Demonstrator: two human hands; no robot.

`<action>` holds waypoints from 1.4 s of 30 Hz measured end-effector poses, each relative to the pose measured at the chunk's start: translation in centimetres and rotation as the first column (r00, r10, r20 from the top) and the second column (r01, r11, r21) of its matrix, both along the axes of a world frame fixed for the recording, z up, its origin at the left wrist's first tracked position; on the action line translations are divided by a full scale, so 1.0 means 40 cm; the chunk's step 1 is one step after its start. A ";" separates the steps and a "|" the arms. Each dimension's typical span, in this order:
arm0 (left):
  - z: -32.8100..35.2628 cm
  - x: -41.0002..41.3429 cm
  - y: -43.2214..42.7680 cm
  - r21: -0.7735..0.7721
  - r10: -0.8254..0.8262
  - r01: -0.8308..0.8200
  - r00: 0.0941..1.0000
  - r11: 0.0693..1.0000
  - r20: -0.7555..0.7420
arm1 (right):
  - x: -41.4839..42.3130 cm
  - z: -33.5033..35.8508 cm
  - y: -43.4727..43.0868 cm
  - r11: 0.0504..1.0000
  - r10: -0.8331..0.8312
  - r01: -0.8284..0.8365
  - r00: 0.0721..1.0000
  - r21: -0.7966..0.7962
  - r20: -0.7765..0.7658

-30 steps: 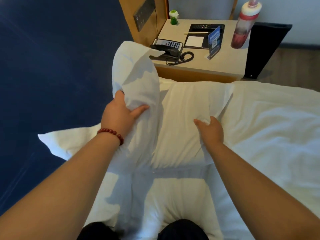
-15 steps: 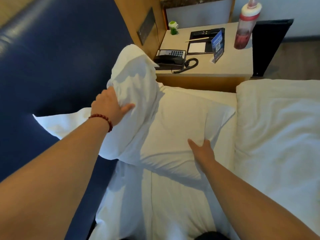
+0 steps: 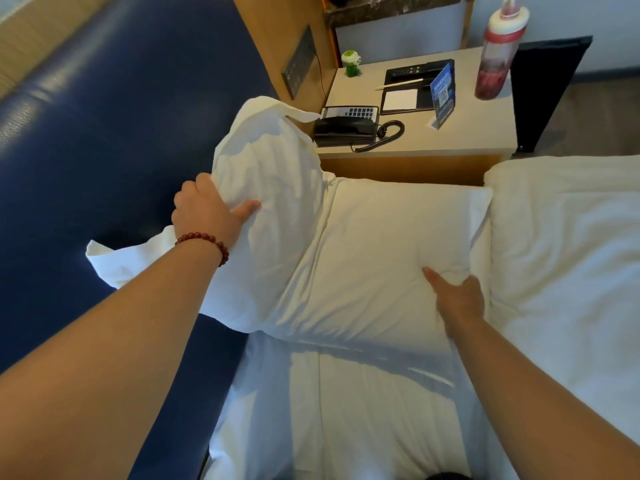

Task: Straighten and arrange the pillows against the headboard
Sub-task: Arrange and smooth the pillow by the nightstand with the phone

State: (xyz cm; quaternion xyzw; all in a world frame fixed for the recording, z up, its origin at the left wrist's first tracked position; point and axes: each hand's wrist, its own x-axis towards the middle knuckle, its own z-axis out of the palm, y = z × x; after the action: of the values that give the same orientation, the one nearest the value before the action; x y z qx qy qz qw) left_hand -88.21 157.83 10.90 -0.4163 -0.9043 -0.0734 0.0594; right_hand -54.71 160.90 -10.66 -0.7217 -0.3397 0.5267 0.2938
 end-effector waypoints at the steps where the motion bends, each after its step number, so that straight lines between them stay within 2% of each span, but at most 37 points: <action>1: -0.004 0.005 -0.004 0.007 -0.006 0.006 0.999 1.000 -0.038 | 0.022 0.003 0.014 1.000 0.003 -0.003 0.999 -0.002 0.040; 3: -0.026 0.017 -0.024 0.030 -0.021 0.024 0.994 0.999 -0.103 | 0.065 -0.008 0.012 0.997 0.018 -0.013 0.997 -0.071 0.070; 6: -0.084 0.057 -0.065 0.028 -0.118 0.125 0.976 0.992 -0.180 | 0.095 -0.046 -0.042 0.985 0.031 -0.037 0.999 -0.170 -0.036; 9: -0.164 0.134 -0.102 -0.086 -0.407 0.398 0.888 0.913 -0.212 | 0.124 -0.075 -0.083 0.978 0.037 -0.064 0.990 -0.197 -0.138; 12: -0.248 0.260 -0.122 -0.188 -0.603 0.580 0.790 0.793 -0.109 | 0.181 -0.094 -0.095 0.928 -0.038 -0.058 0.968 -0.369 -0.247; 14: -0.301 0.337 -0.128 -0.146 -0.599 0.598 0.800 0.788 0.043 | 0.204 -0.093 -0.110 0.900 0.017 -0.097 0.982 -0.426 -0.189; 16: -0.360 0.388 -0.137 -0.106 -0.389 0.452 0.847 0.886 0.362 | 0.221 -0.076 -0.139 0.927 0.128 -0.132 0.991 -0.351 -0.037; 17: -0.383 0.410 -0.147 -0.079 -0.233 0.316 0.824 0.945 0.517 | 0.230 -0.079 -0.161 0.961 0.119 -0.107 0.992 -0.256 0.029; 19: -0.419 0.447 -0.171 -0.055 0.069 -0.041 0.661 0.998 0.747 | 0.247 -0.083 -0.212 0.994 -0.031 0.034 0.999 -0.109 0.028; 20: -0.430 0.463 -0.186 -0.082 0.189 -0.215 0.547 0.973 0.816 | 0.256 -0.086 -0.230 0.986 -0.130 0.124 0.991 -0.112 -0.041; 22: -0.452 0.475 -0.214 -0.179 0.344 -0.429 0.346 0.885 0.873 | 0.251 -0.102 -0.262 0.945 -0.270 0.188 0.910 -0.269 -0.313; 23: -0.464 0.476 -0.225 -0.234 0.386 -0.470 0.258 0.851 0.886 | 0.240 -0.114 -0.275 0.912 -0.339 0.177 0.831 -0.369 -0.441; 24: -0.475 0.478 -0.232 -0.280 0.406 -0.505 0.157 0.816 0.900 | 0.230 -0.131 -0.285 0.884 -0.379 0.149 0.783 -0.443 -0.493; 26: -0.502 0.477 -0.245 -0.330 0.358 -0.562 -0.064 0.758 0.932 | 0.218 -0.136 -0.293 0.846 -0.389 0.100 0.788 -0.524 -0.478; 27: -0.514 0.476 -0.248 -0.325 0.282 -0.592 -0.168 0.738 0.945 | 0.219 -0.138 -0.294 0.830 -0.392 0.080 0.788 -0.552 -0.476; 29: -0.532 0.475 -0.248 -0.311 0.137 -0.638 -0.308 0.705 0.941 | 0.232 -0.145 -0.289 0.818 -0.382 0.079 0.816 -0.570 -0.434; 31: -0.548 0.475 -0.251 -0.322 0.096 -0.686 -0.347 0.653 0.933 | 0.237 -0.135 -0.293 0.777 -0.453 0.113 0.783 -0.619 -0.426; 34: -0.567 0.472 -0.266 -0.317 -0.011 -0.706 -0.418 0.634 0.908 | 0.206 -0.124 -0.333 0.707 -0.610 0.132 0.611 -0.695 -0.504; 35: -0.580 0.467 -0.278 -0.323 -0.022 -0.701 -0.435 0.636 0.900 | 0.184 -0.117 -0.347 0.683 -0.644 0.161 0.594 -0.713 -0.482; 36: -0.596 0.460 -0.293 -0.352 -0.030 -0.704 -0.468 0.617 0.883 | 0.161 -0.125 -0.361 0.679 -0.636 0.120 0.588 -0.724 -0.499; 39: -0.611 0.452 -0.326 -0.401 -0.049 -0.726 -0.511 0.559 0.858 | 0.108 -0.139 -0.399 0.679 -0.537 -0.038 0.656 -0.733 -0.531; 40: -0.611 0.451 -0.336 -0.414 -0.041 -0.725 -0.518 0.550 0.854 | 0.098 -0.146 -0.397 0.693 -0.522 -0.035 0.665 -0.720 -0.535; 42: -0.611 0.440 -0.362 -0.404 -0.050 -0.732 -0.510 0.548 0.858 | 0.092 -0.165 -0.379 0.744 -0.539 0.078 0.657 -0.664 -0.527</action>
State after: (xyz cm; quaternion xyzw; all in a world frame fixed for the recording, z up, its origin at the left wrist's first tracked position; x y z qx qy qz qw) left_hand -70.61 143.34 -13.54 0.2583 -0.5786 -0.5575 -0.5364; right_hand -51.04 145.75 -17.26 -0.5734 0.1116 0.7722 0.2499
